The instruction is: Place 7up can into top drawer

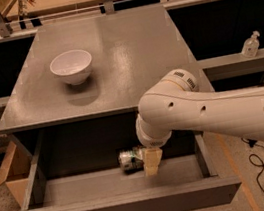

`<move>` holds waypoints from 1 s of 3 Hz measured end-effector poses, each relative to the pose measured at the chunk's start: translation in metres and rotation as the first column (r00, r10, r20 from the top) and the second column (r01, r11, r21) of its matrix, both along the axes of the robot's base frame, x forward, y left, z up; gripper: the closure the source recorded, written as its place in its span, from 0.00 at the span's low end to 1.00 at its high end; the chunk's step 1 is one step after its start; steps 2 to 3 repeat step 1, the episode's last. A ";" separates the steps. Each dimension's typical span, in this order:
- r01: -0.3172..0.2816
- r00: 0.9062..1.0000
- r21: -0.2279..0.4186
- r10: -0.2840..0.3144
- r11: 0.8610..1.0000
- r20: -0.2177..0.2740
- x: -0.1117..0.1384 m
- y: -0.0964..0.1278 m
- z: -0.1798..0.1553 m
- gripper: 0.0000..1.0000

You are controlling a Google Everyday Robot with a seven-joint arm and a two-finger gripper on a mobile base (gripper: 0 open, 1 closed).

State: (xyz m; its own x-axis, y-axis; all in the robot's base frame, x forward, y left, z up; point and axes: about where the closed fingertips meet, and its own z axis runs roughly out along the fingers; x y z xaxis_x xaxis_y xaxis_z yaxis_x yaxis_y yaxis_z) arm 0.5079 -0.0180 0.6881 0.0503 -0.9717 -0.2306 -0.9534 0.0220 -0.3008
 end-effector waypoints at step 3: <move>0.006 1.000 -0.015 -0.006 1.000 -0.016 -0.002 -0.009 0.007 0.00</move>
Offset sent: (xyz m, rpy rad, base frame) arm 0.0000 0.0000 0.0000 0.0000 0.0000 0.0000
